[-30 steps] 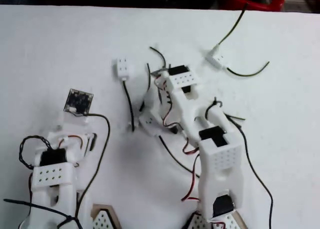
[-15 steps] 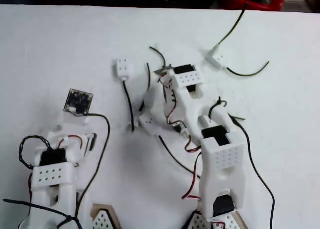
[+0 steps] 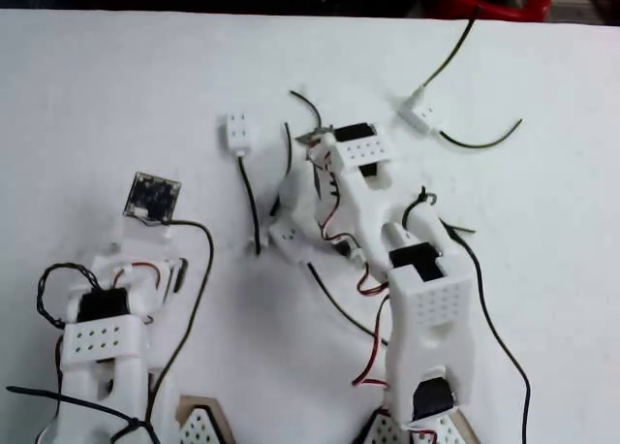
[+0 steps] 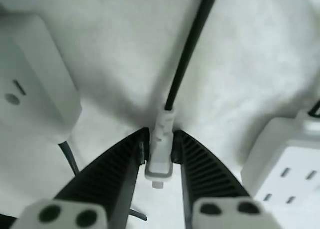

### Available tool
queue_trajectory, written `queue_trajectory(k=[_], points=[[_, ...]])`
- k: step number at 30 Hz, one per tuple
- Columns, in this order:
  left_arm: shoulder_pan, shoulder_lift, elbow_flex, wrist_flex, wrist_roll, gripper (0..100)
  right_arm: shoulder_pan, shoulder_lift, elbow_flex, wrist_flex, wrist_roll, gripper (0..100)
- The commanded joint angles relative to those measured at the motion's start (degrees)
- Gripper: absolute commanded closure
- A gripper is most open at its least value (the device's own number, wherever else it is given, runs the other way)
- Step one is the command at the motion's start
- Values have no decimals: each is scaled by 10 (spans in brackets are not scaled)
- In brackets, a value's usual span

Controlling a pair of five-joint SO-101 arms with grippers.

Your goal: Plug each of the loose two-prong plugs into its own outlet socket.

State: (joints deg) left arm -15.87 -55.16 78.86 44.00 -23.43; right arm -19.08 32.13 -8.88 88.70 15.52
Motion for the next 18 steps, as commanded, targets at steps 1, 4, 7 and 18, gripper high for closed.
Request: queue_trajectory(k=[1,4,7,18], points=[[-4,-12,-4,-10,-6,772,7,-6,-33,21,2,920],[-4,-12,-4,-10,-6,772,7,-6,-36,25,2,921],[-4,-12,-4,-10,-6,772,7,-4,-33,25,4,922],[-4,-12,-4,-10,-6,772,7,-17,-36,75,24,981]])
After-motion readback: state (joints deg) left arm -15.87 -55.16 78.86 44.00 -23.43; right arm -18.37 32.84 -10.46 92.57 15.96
